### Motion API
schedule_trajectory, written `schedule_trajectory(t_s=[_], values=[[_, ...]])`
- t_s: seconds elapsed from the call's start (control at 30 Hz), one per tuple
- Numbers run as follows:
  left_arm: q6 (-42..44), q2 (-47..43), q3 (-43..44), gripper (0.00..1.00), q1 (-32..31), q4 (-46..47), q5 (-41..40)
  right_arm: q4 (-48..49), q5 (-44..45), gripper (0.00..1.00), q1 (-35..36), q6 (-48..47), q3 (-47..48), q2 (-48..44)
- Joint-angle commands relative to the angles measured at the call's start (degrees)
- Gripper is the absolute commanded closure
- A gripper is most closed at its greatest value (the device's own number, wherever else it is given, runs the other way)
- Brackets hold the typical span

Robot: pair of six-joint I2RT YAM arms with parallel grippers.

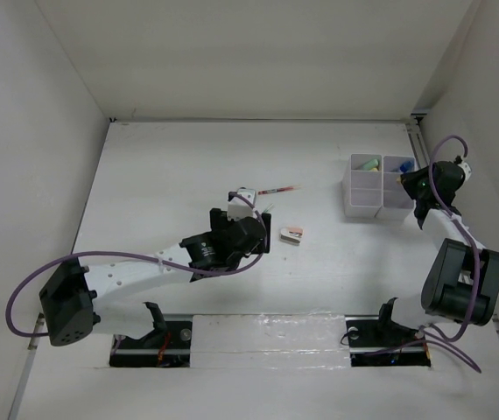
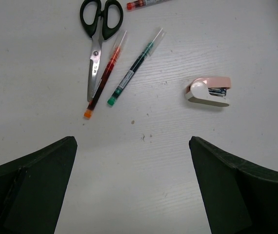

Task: Sort the stationery into containers
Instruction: Place the stationery in the storage box.

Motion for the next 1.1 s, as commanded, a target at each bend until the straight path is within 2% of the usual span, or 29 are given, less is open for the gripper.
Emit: schedule_trajectory(t_s=[0.0,0.5,0.8,1.07], values=[[0.3,-1.8,-0.4,0.0,-0.1,0.7,-0.2,3.8,0.0,1.0,-0.4,0.2,0.9,-0.1],[0.8,-2.4,-0.4,0.0,-0.1,0.7,1.7,6.2,-0.5,1.0,-0.4,0.2,-0.9,1.1],[1.9,-3.1,-2.0,0.0,-0.1,3.2,3.5,7.2,-0.5,0.97,-0.4,0.7,-0.9,2.2],[2.9,-3.1,-2.0,0.0,-0.1,3.7,4.6,7.2,-0.5,0.91,-0.4,1.3,-0.3,3.4]])
